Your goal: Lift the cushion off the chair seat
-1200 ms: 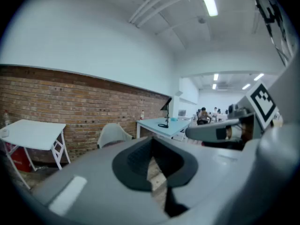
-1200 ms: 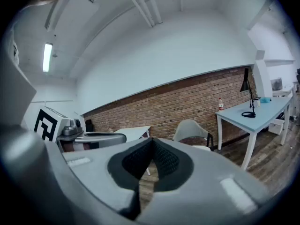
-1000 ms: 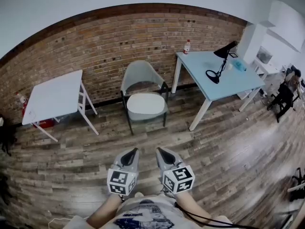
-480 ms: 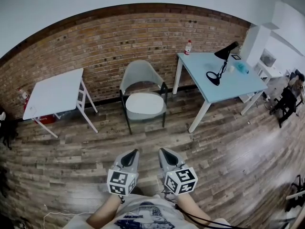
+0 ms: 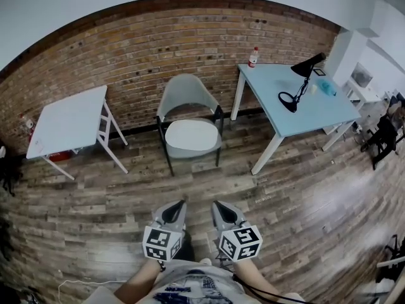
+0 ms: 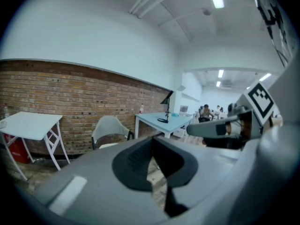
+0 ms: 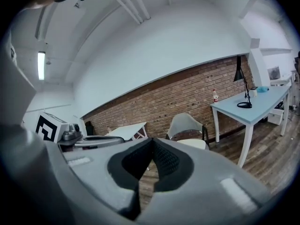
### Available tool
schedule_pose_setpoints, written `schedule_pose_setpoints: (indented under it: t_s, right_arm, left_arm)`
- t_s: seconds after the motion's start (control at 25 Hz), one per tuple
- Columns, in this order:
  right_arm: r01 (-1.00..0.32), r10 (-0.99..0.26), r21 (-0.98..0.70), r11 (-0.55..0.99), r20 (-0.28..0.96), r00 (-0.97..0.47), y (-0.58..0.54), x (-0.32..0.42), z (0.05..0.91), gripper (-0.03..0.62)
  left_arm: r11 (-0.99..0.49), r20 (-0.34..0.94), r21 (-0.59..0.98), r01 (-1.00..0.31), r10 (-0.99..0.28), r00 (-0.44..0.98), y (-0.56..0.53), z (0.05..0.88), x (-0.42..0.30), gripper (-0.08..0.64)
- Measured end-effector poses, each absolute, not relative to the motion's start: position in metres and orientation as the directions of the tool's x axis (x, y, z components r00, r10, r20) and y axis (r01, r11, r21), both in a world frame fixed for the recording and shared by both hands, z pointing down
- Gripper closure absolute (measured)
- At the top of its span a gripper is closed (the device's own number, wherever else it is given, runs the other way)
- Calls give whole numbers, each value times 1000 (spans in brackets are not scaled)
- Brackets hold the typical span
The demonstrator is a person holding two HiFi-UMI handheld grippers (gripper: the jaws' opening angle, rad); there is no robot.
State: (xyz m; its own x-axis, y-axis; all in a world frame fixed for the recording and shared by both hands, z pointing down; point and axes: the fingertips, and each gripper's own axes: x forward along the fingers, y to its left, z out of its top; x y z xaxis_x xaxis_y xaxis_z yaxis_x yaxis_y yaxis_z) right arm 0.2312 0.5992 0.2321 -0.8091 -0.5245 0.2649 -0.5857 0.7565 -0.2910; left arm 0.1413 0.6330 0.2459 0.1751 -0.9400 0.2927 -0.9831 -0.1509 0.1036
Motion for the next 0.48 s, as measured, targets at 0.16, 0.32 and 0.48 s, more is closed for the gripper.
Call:
schedule_pose_setpoints:
  t_s: [0.16,0.32,0.48]
  right_arm:
    - [-594,-526,-289,751,283,-802,564,204,240,594]
    - [-601,-528,-289,745,295,-796,520,166,240,594]
    - [-601,-526,-289,745,298,-796,482,123,236,594]
  left_arm:
    - [-159,302,116,-980,-935,187,594,256,113,569]
    - [-172,305,120,-978,-931,201,547,256,75,569]
    - [-177,309,125,-976,-928,208,511,252,36,568]
